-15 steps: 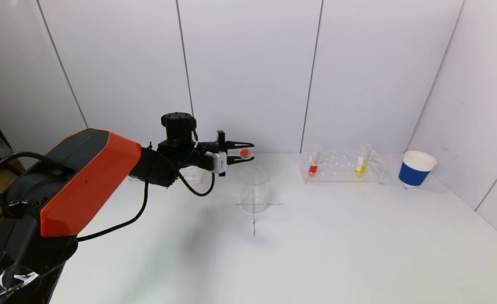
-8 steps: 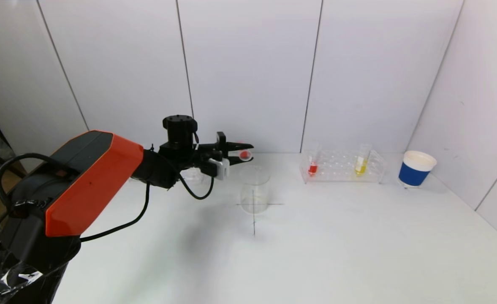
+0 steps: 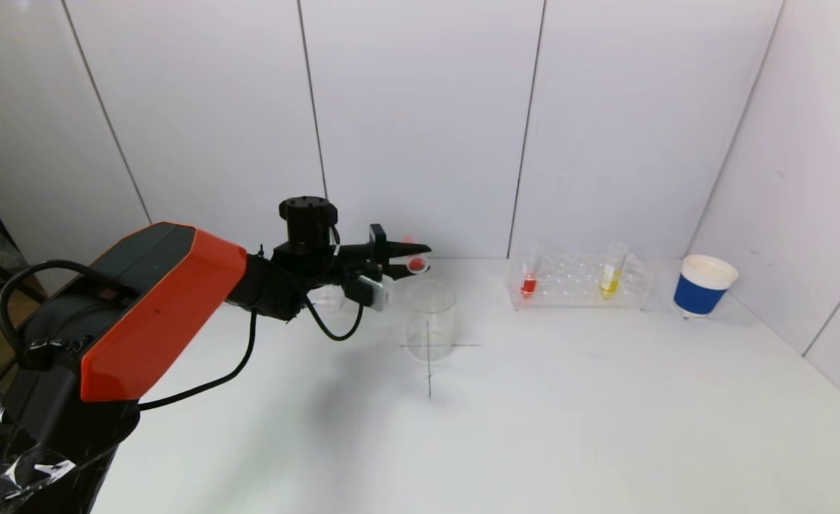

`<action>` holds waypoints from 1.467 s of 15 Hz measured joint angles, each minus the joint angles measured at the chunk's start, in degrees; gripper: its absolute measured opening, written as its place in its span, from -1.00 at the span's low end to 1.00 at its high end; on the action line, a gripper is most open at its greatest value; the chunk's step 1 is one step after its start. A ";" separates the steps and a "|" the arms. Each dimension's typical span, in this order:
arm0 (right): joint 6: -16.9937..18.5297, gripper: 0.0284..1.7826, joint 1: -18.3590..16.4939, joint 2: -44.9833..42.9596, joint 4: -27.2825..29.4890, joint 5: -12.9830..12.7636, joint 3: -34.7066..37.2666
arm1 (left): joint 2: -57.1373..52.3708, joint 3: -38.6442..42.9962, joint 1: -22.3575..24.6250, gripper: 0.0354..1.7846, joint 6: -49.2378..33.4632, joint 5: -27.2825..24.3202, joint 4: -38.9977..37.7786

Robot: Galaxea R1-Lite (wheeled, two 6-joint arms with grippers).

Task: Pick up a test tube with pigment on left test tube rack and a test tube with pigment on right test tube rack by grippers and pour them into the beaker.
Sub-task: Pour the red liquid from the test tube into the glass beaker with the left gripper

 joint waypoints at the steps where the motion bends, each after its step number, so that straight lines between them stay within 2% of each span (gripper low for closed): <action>1: 0.00 0.99 0.00 0.00 0.00 0.01 0.00 | -0.05 0.02 -0.13 -0.53 0.52 0.17 -0.01; 16: -0.01 0.99 0.00 0.00 0.00 0.00 0.00 | -1.01 1.40 -1.93 -0.53 10.40 5.33 -0.45; 22: 0.00 0.99 0.00 0.00 0.00 0.01 0.00 | -1.79 2.43 -1.95 -0.53 12.76 5.57 -0.45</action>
